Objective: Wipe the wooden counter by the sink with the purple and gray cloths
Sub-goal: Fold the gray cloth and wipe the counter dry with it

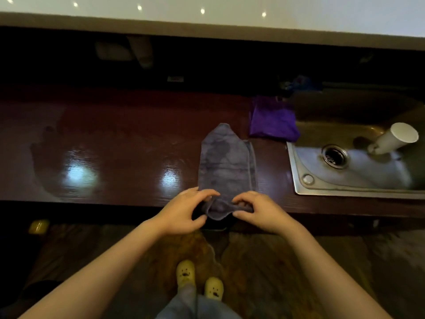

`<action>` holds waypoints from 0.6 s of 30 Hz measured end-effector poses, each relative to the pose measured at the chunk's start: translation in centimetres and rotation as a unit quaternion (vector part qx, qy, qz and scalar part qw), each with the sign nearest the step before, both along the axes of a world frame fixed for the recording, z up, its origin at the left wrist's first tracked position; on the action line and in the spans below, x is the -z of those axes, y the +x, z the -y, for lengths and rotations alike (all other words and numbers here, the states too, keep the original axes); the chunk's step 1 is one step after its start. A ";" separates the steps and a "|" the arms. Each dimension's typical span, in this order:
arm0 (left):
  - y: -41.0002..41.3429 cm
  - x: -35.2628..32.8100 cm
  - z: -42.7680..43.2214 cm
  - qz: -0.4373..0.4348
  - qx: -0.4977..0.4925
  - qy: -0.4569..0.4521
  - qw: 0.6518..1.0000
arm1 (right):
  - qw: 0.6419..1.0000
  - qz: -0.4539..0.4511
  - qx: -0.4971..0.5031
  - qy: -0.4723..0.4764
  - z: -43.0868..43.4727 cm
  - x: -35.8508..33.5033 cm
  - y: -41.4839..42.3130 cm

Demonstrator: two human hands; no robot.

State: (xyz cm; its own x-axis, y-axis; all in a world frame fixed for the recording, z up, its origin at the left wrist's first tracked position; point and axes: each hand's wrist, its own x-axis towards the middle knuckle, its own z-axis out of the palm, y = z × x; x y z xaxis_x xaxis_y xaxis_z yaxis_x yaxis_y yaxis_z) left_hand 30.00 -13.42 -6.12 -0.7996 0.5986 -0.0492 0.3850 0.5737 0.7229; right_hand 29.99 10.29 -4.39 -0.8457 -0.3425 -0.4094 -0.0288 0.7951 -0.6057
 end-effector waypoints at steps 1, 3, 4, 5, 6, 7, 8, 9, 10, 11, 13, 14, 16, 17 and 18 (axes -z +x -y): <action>0.0 -0.1 0.4 0.015 -0.005 0.026 1.000 | 0.999 -0.039 0.014 0.003 0.1 0.0 -0.2; -0.9 0.0 1.6 -0.007 -0.079 0.071 0.994 | 0.986 -0.157 0.038 0.039 1.1 0.4 -1.8; -1.8 0.3 2.2 -0.052 -0.134 0.062 0.988 | 0.978 -0.198 0.034 0.062 2.0 0.8 -3.0; -2.8 0.8 2.7 -0.101 -0.183 0.022 0.978 | 0.972 -0.216 0.016 0.088 3.1 1.4 -4.3; -4.1 1.4 3.2 -0.135 -0.219 -0.044 0.965 | 0.968 -0.221 -0.010 0.117 4.2 2.2 -5.4; -5.2 2.0 3.7 -0.148 -0.239 -0.122 0.952 | 0.964 -0.220 -0.032 0.147 5.2 3.2 -6.4; -6.3 2.6 4.0 -0.147 -0.246 -0.191 0.939 | 0.960 -0.219 -0.042 0.170 5.9 4.4 -7.1; -7.2 3.3 4.4 -0.143 -0.248 -0.239 0.928 | 0.956 -0.224 -0.042 0.185 6.2 5.3 -7.8; -7.9 3.9 4.8 -0.144 -0.247 -0.266 0.920 | 0.953 -0.226 -0.038 0.196 6.2 6.0 -8.4; -8.4 4.3 5.2 -0.144 -0.246 -0.281 0.916 | 0.952 -0.227 -0.034 0.203 6.1 6.4 -8.7; -9.1 4.9 5.7 -0.138 -0.240 -0.294 0.915 | 0.949 -0.237 -0.027 0.205 6.1 6.3 -8.4; -9.2 5.1 5.8 -0.136 -0.239 -0.296 0.915 | 0.948 -0.244 -0.021 0.203 6.2 6.3 -7.9; -9.2 5.4 5.8 -0.144 -0.237 -0.298 0.913 | 0.948 -0.252 -0.007 0.197 6.4 6.5 -6.3; -9.2 5.4 5.8 -0.148 -0.235 -0.299 0.913 | 0.947 -0.255 -0.001 0.195 6.4 6.6 -5.4; -9.2 5.5 5.9 -0.150 -0.234 -0.300 0.912 | 0.946 -0.258 0.001 0.194 6.4 6.8 -4.5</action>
